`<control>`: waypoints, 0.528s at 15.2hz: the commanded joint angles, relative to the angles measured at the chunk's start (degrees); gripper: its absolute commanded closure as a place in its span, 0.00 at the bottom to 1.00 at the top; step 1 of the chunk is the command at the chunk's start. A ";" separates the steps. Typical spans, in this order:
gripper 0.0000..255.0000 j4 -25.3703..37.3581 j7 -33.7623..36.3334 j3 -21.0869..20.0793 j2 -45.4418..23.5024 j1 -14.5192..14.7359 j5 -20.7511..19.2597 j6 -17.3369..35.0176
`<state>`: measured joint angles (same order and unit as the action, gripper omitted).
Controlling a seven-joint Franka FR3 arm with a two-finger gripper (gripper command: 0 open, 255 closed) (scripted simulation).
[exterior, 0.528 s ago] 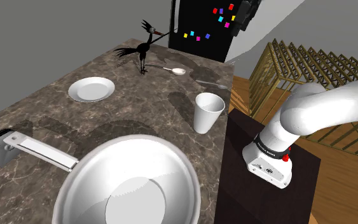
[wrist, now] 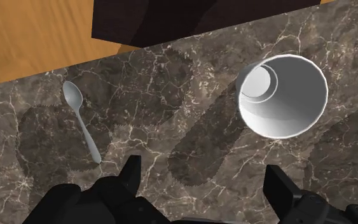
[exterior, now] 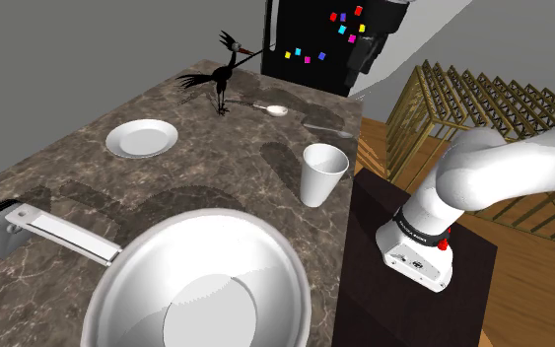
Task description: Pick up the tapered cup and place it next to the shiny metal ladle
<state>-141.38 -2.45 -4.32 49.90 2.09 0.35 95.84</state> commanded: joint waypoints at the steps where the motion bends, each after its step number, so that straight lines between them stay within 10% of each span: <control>1: 0.00 -2.58 2.48 -2.64 0.57 0.92 1.25 1.85; 8: 0.00 -10.11 10.95 -12.26 0.64 4.81 6.14 8.51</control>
<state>-150.40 7.50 -15.39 50.92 6.51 5.96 102.98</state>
